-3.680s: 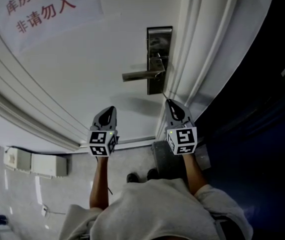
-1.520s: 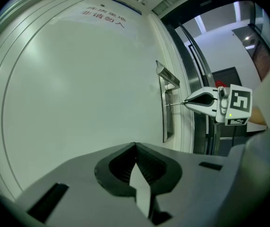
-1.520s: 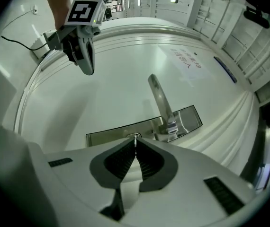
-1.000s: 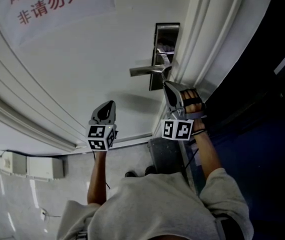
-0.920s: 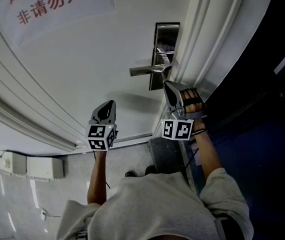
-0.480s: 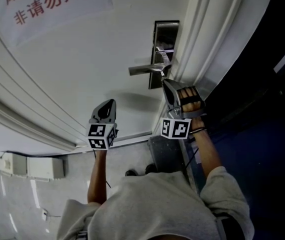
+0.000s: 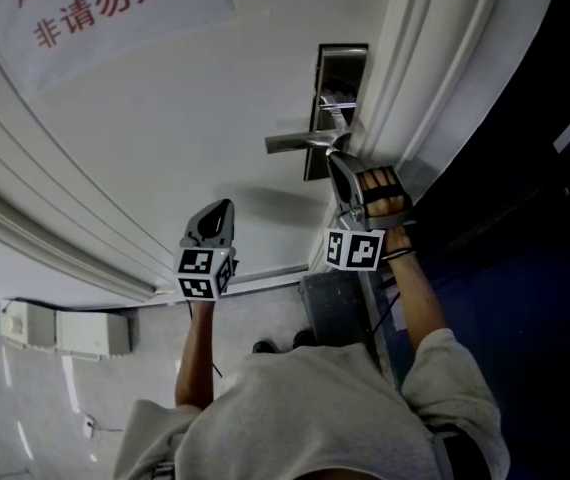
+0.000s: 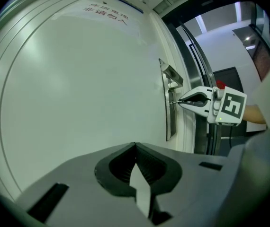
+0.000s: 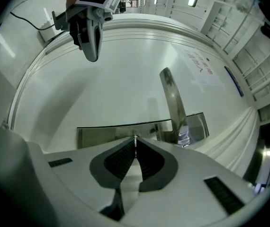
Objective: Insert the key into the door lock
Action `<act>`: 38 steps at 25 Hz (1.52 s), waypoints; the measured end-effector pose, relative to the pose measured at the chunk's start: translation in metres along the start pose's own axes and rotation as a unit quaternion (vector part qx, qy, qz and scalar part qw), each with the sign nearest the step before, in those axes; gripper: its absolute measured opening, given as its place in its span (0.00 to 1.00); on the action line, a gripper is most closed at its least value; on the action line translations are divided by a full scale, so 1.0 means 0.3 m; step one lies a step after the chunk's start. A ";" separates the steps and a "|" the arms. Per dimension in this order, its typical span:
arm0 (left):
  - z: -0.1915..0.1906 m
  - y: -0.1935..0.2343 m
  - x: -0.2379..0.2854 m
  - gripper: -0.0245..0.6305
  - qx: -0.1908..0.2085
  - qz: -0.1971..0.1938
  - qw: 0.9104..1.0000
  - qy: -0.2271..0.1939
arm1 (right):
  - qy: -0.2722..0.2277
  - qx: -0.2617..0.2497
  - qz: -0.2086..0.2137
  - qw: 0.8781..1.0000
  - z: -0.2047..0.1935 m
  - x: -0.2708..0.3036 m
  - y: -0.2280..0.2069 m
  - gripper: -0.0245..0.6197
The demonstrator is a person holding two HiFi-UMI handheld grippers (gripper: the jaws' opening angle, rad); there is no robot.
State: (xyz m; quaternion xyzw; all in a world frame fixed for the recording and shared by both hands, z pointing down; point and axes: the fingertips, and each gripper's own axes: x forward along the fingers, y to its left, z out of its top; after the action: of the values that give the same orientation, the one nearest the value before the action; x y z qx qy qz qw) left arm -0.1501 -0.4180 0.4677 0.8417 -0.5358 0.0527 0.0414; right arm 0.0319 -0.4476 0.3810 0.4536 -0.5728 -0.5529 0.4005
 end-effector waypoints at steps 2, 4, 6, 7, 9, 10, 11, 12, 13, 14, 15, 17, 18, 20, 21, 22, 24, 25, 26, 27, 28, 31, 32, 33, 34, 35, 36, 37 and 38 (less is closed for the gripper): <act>-0.001 0.003 -0.001 0.06 0.000 0.002 1.000 0.001 | -0.001 -0.003 0.000 1.000 -0.001 0.014 0.000 0.09; -0.004 0.009 -0.004 0.06 -0.001 0.005 1.000 0.004 | -0.002 -0.002 0.000 1.000 -0.002 0.019 0.000 0.09; -0.009 0.018 -0.005 0.06 -0.002 0.007 1.000 0.005 | -0.004 0.000 0.000 1.000 -0.001 0.019 0.000 0.09; -0.010 0.019 -0.004 0.06 -0.003 0.007 1.000 0.005 | -0.005 0.001 -0.001 1.000 0.000 0.019 0.000 0.09; -0.010 0.015 -0.004 0.06 -0.002 0.006 1.000 0.004 | -0.005 0.002 -0.002 1.000 0.000 0.019 0.000 0.09; -0.010 0.012 -0.004 0.06 -0.001 0.005 1.000 0.004 | -0.006 0.001 -0.003 1.000 0.000 0.019 0.000 0.09; -0.010 0.009 -0.005 0.06 -0.001 0.004 1.000 0.004 | -0.006 0.002 -0.004 1.000 0.001 0.019 0.000 0.09; -0.009 0.006 -0.005 0.06 -0.001 0.004 1.000 0.004 | -0.007 0.002 -0.004 1.000 0.001 0.020 0.000 0.09; -0.008 0.004 -0.004 0.06 -0.002 0.003 1.000 0.003 | -0.006 0.002 -0.005 1.000 0.001 0.020 0.000 0.09; -0.006 -0.001 -0.004 0.06 -0.002 0.003 1.000 0.003 | -0.005 0.002 -0.006 1.000 0.000 0.020 0.000 0.09; -0.001 -0.006 -0.005 0.06 -0.002 0.001 1.000 0.002 | -0.005 0.003 -0.005 1.000 0.000 0.019 0.001 0.09; 0.007 -0.014 -0.009 0.06 -0.001 -0.001 1.000 0.001 | -0.005 0.006 0.003 1.000 -0.001 0.018 0.007 0.09; 0.007 -0.016 -0.011 0.06 0.000 -0.001 1.000 0.001 | -0.005 0.007 0.010 1.000 -0.001 0.017 0.013 0.09; -0.001 -0.016 -0.015 0.06 -0.001 -0.001 1.000 0.001 | -0.004 0.007 0.024 1.000 0.001 0.015 0.026 0.12; -0.004 -0.017 -0.018 0.06 -0.002 -0.002 1.000 0.001 | -0.004 0.005 0.031 1.000 0.002 0.014 0.034 0.15; -0.006 -0.020 -0.021 0.06 -0.003 -0.003 1.000 0.002 | -0.002 0.002 0.038 0.999 0.002 0.013 0.043 0.19; -0.007 -0.026 -0.027 0.06 -0.003 -0.005 1.000 0.002 | 0.001 -0.003 0.048 0.999 0.002 0.012 0.057 0.26; -0.006 -0.028 -0.030 0.06 -0.003 -0.006 1.000 0.002 | 0.003 -0.004 0.051 0.999 0.002 0.012 0.061 0.27; -0.003 -0.032 -0.033 0.06 -0.003 -0.007 1.000 0.002 | 0.005 -0.005 0.055 0.998 0.001 0.012 0.063 0.28; 0.001 -0.037 -0.036 0.06 -0.002 -0.008 1.000 0.002 | 0.007 -0.005 0.057 0.998 0.001 0.012 0.065 0.29; 0.006 -0.040 -0.040 0.06 -0.002 -0.008 1.000 0.002 | 0.008 -0.006 0.058 0.998 0.001 0.010 0.064 0.29; 0.001 -0.044 -0.048 0.06 0.000 -0.008 1.000 0.001 | 0.005 -0.003 0.051 0.999 0.005 -0.009 0.052 0.29; 0.000 -0.044 -0.050 0.06 0.000 -0.008 1.000 0.001 | 0.003 0.000 0.047 0.999 0.006 -0.019 0.048 0.29; 0.002 -0.045 -0.053 0.06 0.000 -0.008 1.000 0.001 | 0.002 0.004 0.044 0.999 0.004 -0.030 0.046 0.29; 0.006 -0.047 -0.056 0.06 0.001 -0.008 1.000 0.000 | 0.002 0.009 0.042 0.999 0.002 -0.042 0.046 0.29; 0.008 -0.047 -0.058 0.06 0.001 -0.008 1.000 0.000 | 0.002 0.013 0.042 0.999 -0.002 -0.056 0.048 0.29; 0.007 -0.047 -0.059 0.06 0.002 -0.008 1.000 -0.001 | 0.003 0.017 0.041 0.999 -0.007 -0.071 0.049 0.29; 0.007 -0.047 -0.059 0.06 0.002 -0.009 1.000 -0.001 | 0.004 0.022 0.041 0.999 -0.011 -0.087 0.051 0.29; 0.007 -0.049 -0.059 0.06 0.003 -0.010 1.000 -0.002 | 0.005 0.026 0.040 0.999 -0.014 -0.102 0.053 0.29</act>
State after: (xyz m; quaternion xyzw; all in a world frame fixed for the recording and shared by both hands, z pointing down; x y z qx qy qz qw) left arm -0.1441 -0.3963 0.4629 0.8472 -0.5273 0.0527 0.0383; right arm 0.0428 -0.4197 0.3985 0.4433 -0.6028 -0.5191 0.4131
